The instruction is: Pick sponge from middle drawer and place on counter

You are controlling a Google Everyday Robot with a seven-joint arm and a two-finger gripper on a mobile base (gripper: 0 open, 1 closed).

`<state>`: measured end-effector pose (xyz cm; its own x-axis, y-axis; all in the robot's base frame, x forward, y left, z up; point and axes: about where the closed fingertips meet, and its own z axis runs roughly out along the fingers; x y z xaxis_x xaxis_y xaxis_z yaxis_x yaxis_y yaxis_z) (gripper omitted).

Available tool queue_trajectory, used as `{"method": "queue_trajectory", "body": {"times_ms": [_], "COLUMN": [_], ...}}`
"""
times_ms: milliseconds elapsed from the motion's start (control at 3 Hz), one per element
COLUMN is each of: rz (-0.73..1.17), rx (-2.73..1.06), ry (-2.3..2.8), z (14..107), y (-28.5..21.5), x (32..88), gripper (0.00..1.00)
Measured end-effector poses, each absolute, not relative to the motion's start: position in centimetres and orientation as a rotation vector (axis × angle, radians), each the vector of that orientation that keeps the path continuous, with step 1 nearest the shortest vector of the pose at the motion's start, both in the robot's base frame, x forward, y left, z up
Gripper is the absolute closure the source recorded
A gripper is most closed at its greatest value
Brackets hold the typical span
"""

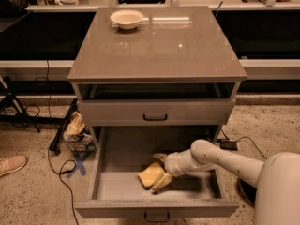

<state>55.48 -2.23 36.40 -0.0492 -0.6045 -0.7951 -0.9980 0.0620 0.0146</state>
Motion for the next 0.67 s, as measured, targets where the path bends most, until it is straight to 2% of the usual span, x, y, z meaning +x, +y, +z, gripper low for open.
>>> {"method": "queue_trajectory", "body": {"times_ms": [333,667], "rz": [0.813,0.808], "rx": [-1.603,-1.589], "ry": [1.734,1.726], "z": [35.52,36.12], "y": [-2.46,-2.87], "x": [55.32,55.14], "gripper": [0.49,0.72]}}
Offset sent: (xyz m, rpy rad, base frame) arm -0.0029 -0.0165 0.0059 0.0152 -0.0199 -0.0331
